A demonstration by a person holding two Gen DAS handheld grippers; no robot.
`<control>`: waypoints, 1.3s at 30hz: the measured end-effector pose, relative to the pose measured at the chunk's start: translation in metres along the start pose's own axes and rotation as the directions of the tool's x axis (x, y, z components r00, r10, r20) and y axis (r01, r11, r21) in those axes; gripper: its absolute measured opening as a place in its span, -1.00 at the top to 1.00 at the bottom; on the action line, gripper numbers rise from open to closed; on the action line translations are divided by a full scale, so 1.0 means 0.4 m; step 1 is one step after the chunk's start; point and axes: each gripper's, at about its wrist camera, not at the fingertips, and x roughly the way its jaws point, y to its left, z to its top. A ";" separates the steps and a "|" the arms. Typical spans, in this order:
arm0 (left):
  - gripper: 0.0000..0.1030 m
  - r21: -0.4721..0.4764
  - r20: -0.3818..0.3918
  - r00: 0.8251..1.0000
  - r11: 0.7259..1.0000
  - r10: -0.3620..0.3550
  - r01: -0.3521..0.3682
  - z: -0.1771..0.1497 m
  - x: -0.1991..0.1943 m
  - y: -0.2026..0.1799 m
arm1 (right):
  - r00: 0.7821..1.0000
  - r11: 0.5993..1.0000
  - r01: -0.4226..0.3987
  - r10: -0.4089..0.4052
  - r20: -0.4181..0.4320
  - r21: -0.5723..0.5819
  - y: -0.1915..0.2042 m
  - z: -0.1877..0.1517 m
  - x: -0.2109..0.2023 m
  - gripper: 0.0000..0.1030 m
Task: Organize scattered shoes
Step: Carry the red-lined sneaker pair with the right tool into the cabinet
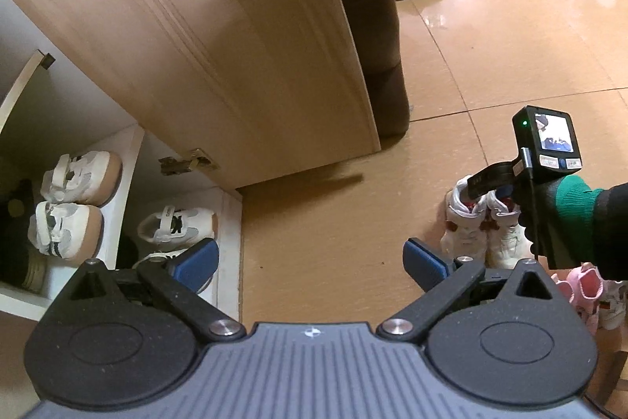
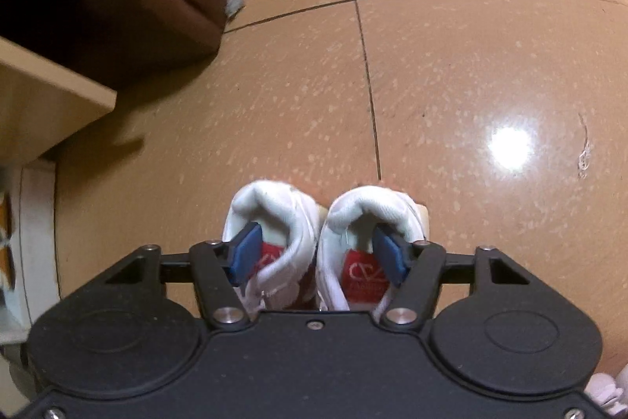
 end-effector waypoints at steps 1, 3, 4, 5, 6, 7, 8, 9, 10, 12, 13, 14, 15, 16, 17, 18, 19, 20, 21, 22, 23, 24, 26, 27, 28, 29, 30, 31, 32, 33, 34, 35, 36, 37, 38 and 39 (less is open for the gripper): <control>-0.96 -0.002 -0.001 1.000 1.000 0.006 -0.006 0.000 0.001 0.005 | 1.000 1.000 0.008 -0.008 -0.003 -0.006 0.008 0.000 0.010 0.15; -0.96 -0.005 -0.001 1.000 1.000 0.013 -0.013 0.002 -0.002 0.010 | 1.000 0.999 0.023 -0.023 -0.008 -0.029 0.018 -0.003 0.019 0.23; -0.96 -0.008 0.000 1.000 1.000 0.015 -0.015 0.003 -0.004 0.014 | 0.999 0.998 0.037 -0.038 -0.005 -0.043 0.023 -0.004 0.028 0.29; -0.96 -0.010 0.001 1.000 1.000 0.018 -0.017 0.003 -0.006 0.017 | 0.999 0.998 0.049 -0.049 -0.003 -0.047 0.022 -0.003 0.036 0.32; -0.96 -0.011 0.002 1.000 1.000 0.018 -0.018 0.004 -0.009 0.019 | 0.999 0.997 0.051 -0.051 0.000 -0.051 0.019 -0.003 0.037 0.32; -0.96 -0.012 0.003 1.000 1.000 0.019 -0.019 0.004 -0.009 0.021 | 0.998 0.996 0.055 -0.055 0.004 -0.071 0.020 -0.004 0.037 0.33; -0.96 -0.013 0.004 1.000 1.000 0.020 -0.020 0.005 -0.009 0.022 | 0.998 0.994 0.058 -0.057 0.007 -0.094 0.023 -0.005 0.037 0.34; -0.96 -0.015 0.005 1.000 1.000 0.022 -0.022 0.005 -0.010 0.025 | 0.999 0.993 0.052 -0.051 0.009 -0.109 0.021 -0.006 0.033 0.46; -0.96 -0.019 0.007 1.000 1.000 0.026 -0.025 0.005 -0.012 0.029 | 0.999 0.992 0.042 -0.040 0.012 -0.120 0.018 -0.007 0.026 0.54; -0.96 -0.026 0.010 0.999 0.999 0.032 -0.031 0.003 -0.013 0.034 | 1.000 0.990 0.020 -0.017 0.019 -0.140 0.012 -0.011 0.011 0.57; -0.96 -0.033 0.012 0.999 0.999 0.037 -0.036 0.002 -0.016 0.038 | 1.000 0.989 0.010 -0.006 0.029 -0.150 0.010 -0.014 -0.001 0.57; -0.96 -0.038 0.015 0.999 0.998 0.042 -0.041 0.000 -0.019 0.042 | 0.999 0.987 0.002 0.005 0.041 -0.159 0.008 -0.019 -0.014 0.57; -0.96 -0.042 0.017 0.999 0.998 0.047 -0.046 -0.002 -0.022 0.045 | 0.998 0.984 -0.011 0.020 0.053 -0.176 0.008 -0.023 -0.029 0.58; -0.96 -0.050 0.021 0.998 0.997 0.054 -0.053 -0.004 -0.027 0.049 | 0.998 0.981 -0.024 0.036 0.060 -0.190 0.009 -0.026 -0.040 0.59; -0.96 -0.055 0.025 0.998 0.997 0.058 -0.056 -0.006 -0.030 0.051 | 0.997 0.979 -0.037 0.051 0.064 -0.201 0.010 -0.027 -0.049 0.59; -0.96 -0.063 0.030 0.998 0.996 0.063 -0.061 -0.007 -0.035 0.054 | 0.995 0.974 -0.052 0.069 0.071 -0.221 0.013 -0.030 -0.065 0.60; -0.96 -0.077 0.040 0.997 0.995 0.072 -0.069 -0.009 -0.043 0.060 | 0.993 0.968 -0.069 0.090 0.079 -0.243 0.017 -0.032 -0.083 0.60; -0.96 -0.085 0.046 0.996 0.994 0.078 -0.074 -0.010 -0.048 0.062 | 0.989 0.961 -0.085 0.113 0.091 -0.265 0.022 -0.033 -0.105 0.60; -0.96 -0.090 0.054 0.995 0.993 0.082 -0.077 -0.011 -0.055 0.064 | 0.985 0.954 -0.102 0.136 0.104 -0.283 0.028 -0.031 -0.130 0.60; -0.96 -0.099 0.071 0.994 0.992 0.087 -0.080 -0.012 -0.067 0.068 | 0.982 0.948 -0.112 0.153 0.115 -0.299 0.033 -0.030 -0.150 0.60; -0.96 -0.104 0.082 0.993 0.991 0.089 -0.081 -0.013 -0.076 0.070 | 0.978 0.942 -0.120 0.167 0.125 -0.314 0.039 -0.028 -0.169 0.60; -0.96 -0.108 0.089 0.992 0.991 0.091 -0.081 -0.014 -0.083 0.072 | 0.974 0.931 -0.132 0.186 0.132 -0.342 0.051 -0.026 -0.195 0.60; -0.96 -0.120 0.105 0.990 0.989 0.095 -0.082 -0.018 -0.096 0.077 | 0.966 0.913 -0.147 0.215 0.142 -0.380 0.069 -0.025 -0.231 0.60; -0.96 -0.138 0.115 0.988 0.987 0.104 -0.087 -0.021 -0.106 0.084 | 0.959 0.900 -0.162 0.239 0.149 -0.405 0.085 -0.024 -0.260 0.60; -0.96 -0.161 0.126 0.985 0.982 0.118 -0.097 -0.025 -0.116 0.094 | 0.951 0.884 -0.176 0.266 0.156 -0.433 0.102 -0.025 -0.291 0.60; -0.96 -0.181 0.138 0.982 0.978 0.131 -0.105 -0.028 -0.127 0.102 | 0.945 0.873 -0.186 0.284 0.160 -0.451 0.116 -0.026 -0.312 0.60; -0.96 -0.193 0.154 0.978 0.975 0.142 -0.111 -0.032 -0.138 0.108 | 0.941 0.864 -0.193 0.298 0.163 -0.465 0.128 -0.028 -0.329 0.60; -0.96 -0.200 0.169 0.974 0.973 0.149 -0.114 -0.035 -0.148 0.111 | 0.936 0.855 -0.200 0.312 0.165 -0.479 0.140 -0.030 -0.345 0.60; -0.96 -0.206 0.181 0.972 0.972 0.152 -0.113 -0.038 -0.156 0.114 | 0.924 0.833 -0.218 0.344 0.168 -0.508 0.166 -0.032 -0.381 0.60; -0.96 -0.220 0.206 0.966 0.969 0.157 -0.111 -0.045 -0.174 0.123 | 0.916 0.819 -0.230 0.365 0.169 -0.526 0.183 -0.032 -0.404 0.60; -0.96 -0.232 0.212 0.964 0.966 0.162 -0.112 -0.051 -0.183 0.129 | 0.906 0.801 -0.243 0.389 0.167 -0.547 0.207 -0.032 -0.430 0.60; -0.96 -0.245 0.219 0.961 0.963 0.167 -0.112 -0.056 -0.191 0.136 | 0.899 0.788 -0.251 0.405 0.165 -0.562 0.224 -0.032 -0.447 0.60; -0.96 -0.256 0.223 0.959 0.960 0.173 -0.114 -0.062 -0.198 0.142 | 0.890 0.770 -0.261 0.426 0.163 -0.582 0.247 -0.032 -0.470 0.60; -0.96 -0.264 0.221 0.959 0.957 0.180 -0.119 -0.068 -0.203 0.150 | 0.878 0.747 -0.273 0.451 0.160 -0.606 0.275 -0.032 -0.500 0.60; -0.96 -0.272 0.220 0.958 0.954 0.186 -0.123 -0.074 -0.207 0.157 | 0.868 0.727 -0.282 0.472 0.156 -0.626 0.303 -0.031 -0.525 0.60; -0.96 -0.279 0.218 0.957 0.952 0.193 -0.128 -0.080 -0.212 0.164 | 0.861 0.712 -0.288 0.485 0.152 -0.640 0.322 -0.029 -0.541 0.60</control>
